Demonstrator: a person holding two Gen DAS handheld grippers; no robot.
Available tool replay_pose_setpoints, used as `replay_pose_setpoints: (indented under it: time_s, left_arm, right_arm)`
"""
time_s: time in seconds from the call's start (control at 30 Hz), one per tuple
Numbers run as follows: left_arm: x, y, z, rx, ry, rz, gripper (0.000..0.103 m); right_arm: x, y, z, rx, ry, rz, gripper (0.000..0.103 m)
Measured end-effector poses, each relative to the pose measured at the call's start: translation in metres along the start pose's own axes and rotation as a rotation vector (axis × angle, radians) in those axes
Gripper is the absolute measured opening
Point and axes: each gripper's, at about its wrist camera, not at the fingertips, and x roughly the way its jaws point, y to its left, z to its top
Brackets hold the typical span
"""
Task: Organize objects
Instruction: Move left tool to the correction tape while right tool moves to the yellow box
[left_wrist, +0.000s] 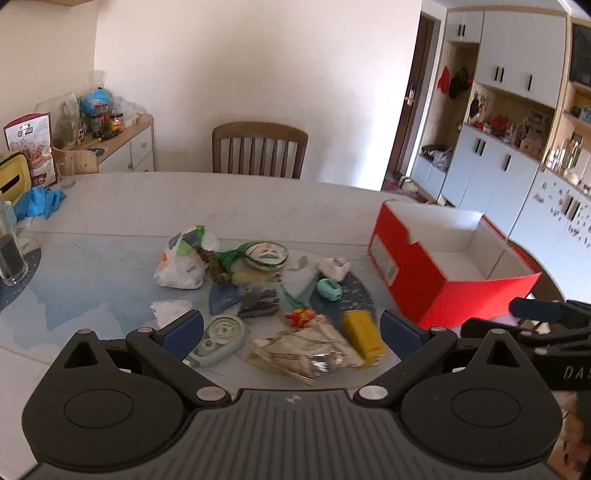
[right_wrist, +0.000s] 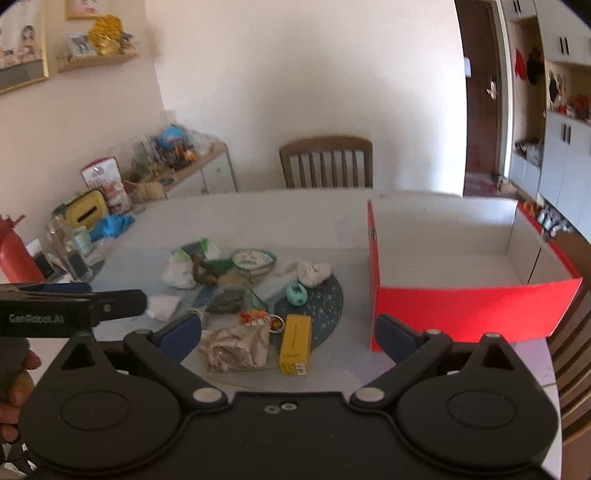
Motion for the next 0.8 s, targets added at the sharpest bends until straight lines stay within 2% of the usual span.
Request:
replay_pose_setpoints:
  time_s: [0.17, 0.37, 0.43, 0.63, 0.73, 0.8]
  left_arm:
    - [0.037, 0.015, -0.005, 0.085, 0.02, 0.043, 0.102]
    - [0.084, 0.036, -0.014, 0.141, 0.08, 0.045, 0.102]
    - [0.099, 0.041, -0.018, 0.152, 0.12, 0.056, 0.096]
    - [0.129, 0.054, -0.027, 0.187, 0.184, 0.036, 0.088]
    - [0.139, 0.061, -0.028, 0.188, 0.216, 0.031, 0.073]
    - [0.145, 0.064, -0.028, 0.189, 0.229, 0.029, 0.072]
  right_arm:
    - [0.034, -0.004, -0.002, 0.026, 0.058, -0.01, 0.094]
    - [0.072, -0.01, -0.004, 0.064, 0.125, -0.036, 0.085]
    - [0.084, -0.011, -0.006, 0.071, 0.154, -0.045, 0.08]
    - [0.11, -0.011, -0.012, 0.076, 0.217, -0.063, 0.076]
    - [0.119, -0.012, -0.012, 0.08, 0.237, -0.07, 0.073]
    - [0.124, -0.013, -0.012, 0.081, 0.251, -0.071, 0.073]
